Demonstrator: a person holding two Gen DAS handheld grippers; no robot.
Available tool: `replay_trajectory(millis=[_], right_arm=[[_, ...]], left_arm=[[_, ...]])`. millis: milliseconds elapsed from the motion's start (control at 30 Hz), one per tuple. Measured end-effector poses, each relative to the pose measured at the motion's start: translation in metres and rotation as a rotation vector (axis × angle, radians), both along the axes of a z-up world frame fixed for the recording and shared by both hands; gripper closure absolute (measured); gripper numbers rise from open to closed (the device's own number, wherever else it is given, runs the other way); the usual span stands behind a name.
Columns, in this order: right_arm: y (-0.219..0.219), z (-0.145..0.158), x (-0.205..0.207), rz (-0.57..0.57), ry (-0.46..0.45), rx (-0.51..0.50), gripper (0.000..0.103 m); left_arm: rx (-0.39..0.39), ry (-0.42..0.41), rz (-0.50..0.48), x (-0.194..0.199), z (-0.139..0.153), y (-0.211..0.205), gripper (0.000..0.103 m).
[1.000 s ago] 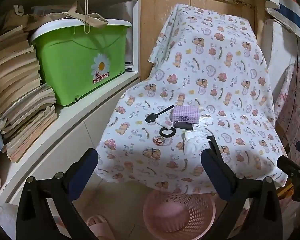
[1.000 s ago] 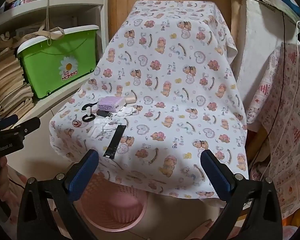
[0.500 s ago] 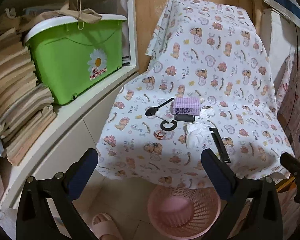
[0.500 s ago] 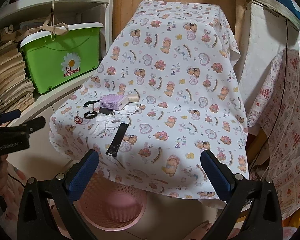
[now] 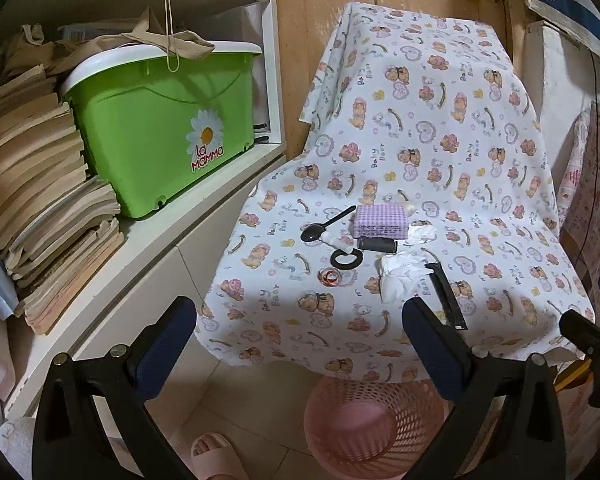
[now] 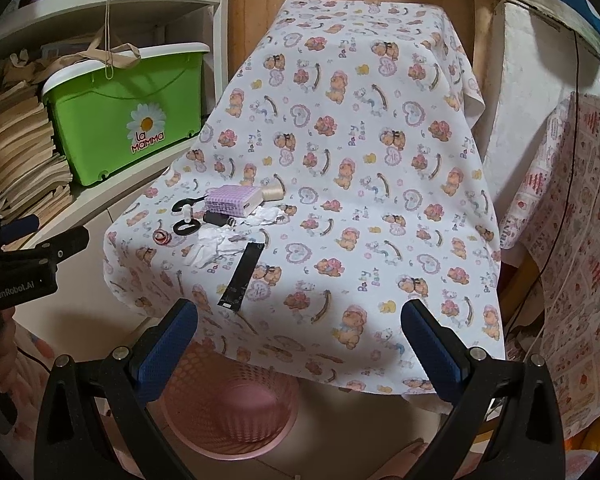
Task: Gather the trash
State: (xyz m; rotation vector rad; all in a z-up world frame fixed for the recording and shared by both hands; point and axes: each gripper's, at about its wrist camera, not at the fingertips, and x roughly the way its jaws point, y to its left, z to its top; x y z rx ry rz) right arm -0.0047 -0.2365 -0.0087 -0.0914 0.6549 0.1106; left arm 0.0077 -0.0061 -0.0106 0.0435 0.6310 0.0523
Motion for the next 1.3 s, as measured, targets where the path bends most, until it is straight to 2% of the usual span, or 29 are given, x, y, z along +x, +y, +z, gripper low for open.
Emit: replay_trajectory(millis=[900, 1100, 1300], right_arm=[[0.005, -0.004, 0.0, -0.007, 0.006, -0.015, 0.0], [0.006, -0.007, 0.003, -0.009, 0.015, -0.023, 0.0], [0.008, -0.008, 0.004, -0.003, 0.005, -0.029, 0.0]], left_arm=[[-0.012, -0.007, 0.013, -0.007, 0.002, 0.01, 0.001], [-0.01, 0.024, -0.004, -0.003, -0.001, 0.008, 0.001], [0.011, 0.013, -0.006, -0.005, -0.003, 0.002, 0.001]])
